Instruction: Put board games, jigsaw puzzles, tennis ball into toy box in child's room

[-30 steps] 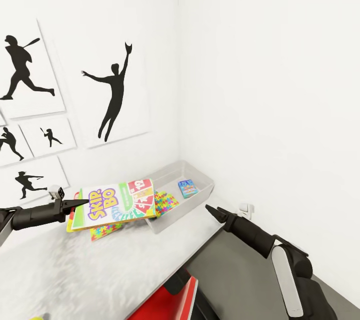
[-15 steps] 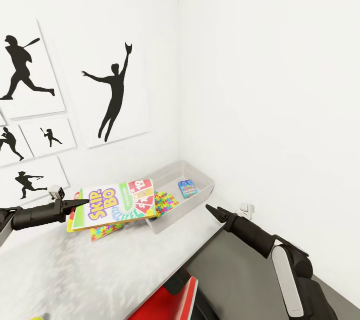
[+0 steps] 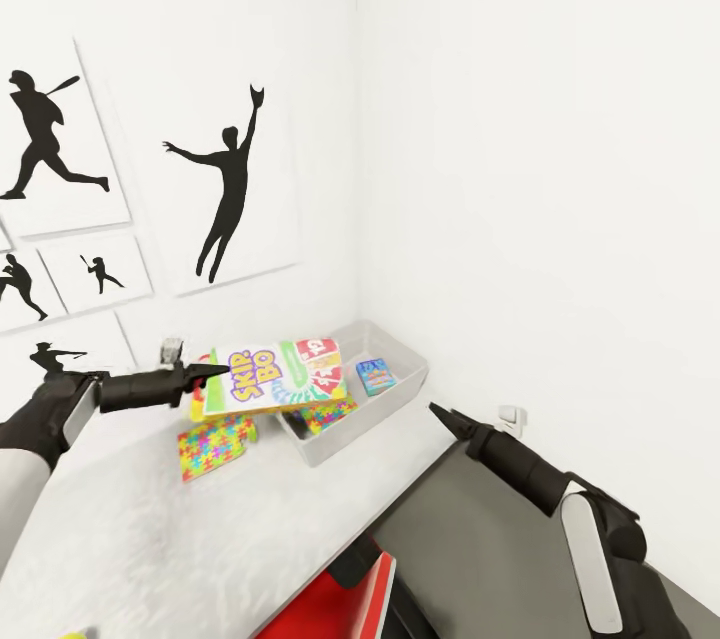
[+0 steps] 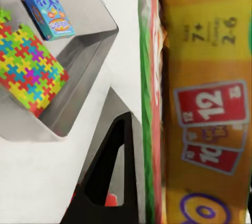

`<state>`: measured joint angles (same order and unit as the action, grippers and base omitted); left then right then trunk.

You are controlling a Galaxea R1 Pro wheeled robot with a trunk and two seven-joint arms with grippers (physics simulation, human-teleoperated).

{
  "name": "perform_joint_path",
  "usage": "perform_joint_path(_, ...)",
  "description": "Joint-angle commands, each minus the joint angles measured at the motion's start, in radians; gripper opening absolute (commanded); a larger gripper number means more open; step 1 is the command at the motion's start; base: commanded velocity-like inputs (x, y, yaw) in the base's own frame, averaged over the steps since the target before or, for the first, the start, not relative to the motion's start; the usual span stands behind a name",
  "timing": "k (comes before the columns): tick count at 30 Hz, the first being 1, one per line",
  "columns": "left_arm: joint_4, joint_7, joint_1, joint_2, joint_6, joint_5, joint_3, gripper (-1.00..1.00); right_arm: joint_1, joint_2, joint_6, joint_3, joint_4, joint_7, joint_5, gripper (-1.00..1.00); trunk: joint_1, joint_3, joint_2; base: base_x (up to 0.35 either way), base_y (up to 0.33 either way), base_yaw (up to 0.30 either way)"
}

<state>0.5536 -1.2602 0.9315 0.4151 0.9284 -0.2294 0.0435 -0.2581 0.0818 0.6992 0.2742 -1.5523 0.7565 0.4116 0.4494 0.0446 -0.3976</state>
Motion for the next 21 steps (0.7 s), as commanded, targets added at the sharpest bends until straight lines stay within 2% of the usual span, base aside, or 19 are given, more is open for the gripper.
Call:
perform_joint_path(1,0.000,0.045,0.018,-0.025,0.014,-0.003,0.000,-1.00,-0.001,0.001,0.006,0.015,-0.001,0.020,0.003,1.00,0.001,0.002,-0.002,0.000,0.000,0.000)
perform_joint_path(3,0.000,0.131,0.050,-0.076,0.021,-0.004,0.000,-1.00,-0.002,0.001,0.006,0.039,-0.003,0.054,0.003,1.00,0.001,0.002,-0.002,0.000,0.000,0.000)
perform_joint_path(4,0.000,0.151,0.059,-0.088,0.022,-0.004,0.001,-1.00,-0.002,0.001,0.006,0.045,-0.004,0.062,0.003,1.00,0.001,0.002,-0.002,0.000,0.000,0.000)
perform_joint_path(8,-0.002,0.310,0.122,-0.163,0.024,-0.006,0.015,-1.00,-0.003,0.001,0.006,0.082,-0.006,0.095,0.003,1.00,0.001,0.002,-0.002,0.000,0.000,0.000)
perform_joint_path(11,-0.003,0.399,0.145,-0.208,0.019,-0.007,0.054,-1.00,-0.003,0.001,0.006,0.090,-0.006,0.100,0.003,1.00,0.001,0.002,-0.002,0.000,0.000,0.000)
perform_joint_path(14,-0.005,0.544,0.154,-0.260,-0.015,-0.007,0.117,-1.00,-0.003,0.001,0.005,0.093,-0.006,0.102,0.003,1.00,0.001,0.002,-0.002,0.000,0.000,0.000)
perform_joint_path(15,-0.006,0.572,0.155,-0.268,-0.027,-0.008,0.129,-1.00,-0.003,0.001,0.005,0.093,-0.007,0.102,0.003,1.00,0.001,0.002,-0.002,0.000,0.000,0.000)
perform_joint_path(17,-0.009,0.674,0.157,-0.299,-0.071,-0.009,0.168,-1.00,-0.003,0.001,0.005,0.094,-0.009,0.103,0.003,1.00,0.001,0.002,-0.002,0.000,0.000,0.000)
perform_joint_path(18,-0.009,0.695,0.157,-0.308,-0.079,-0.010,0.175,-1.00,-0.003,0.001,0.005,0.094,-0.010,0.103,0.003,1.00,0.001,0.002,-0.002,0.000,0.000,0.000)
perform_joint_path(21,-0.011,0.779,0.157,-0.360,-0.125,-0.010,0.195,-1.00,-0.003,0.001,0.006,0.094,-0.017,0.104,0.003,1.00,0.001,0.003,-0.002,0.000,0.000,0.000)
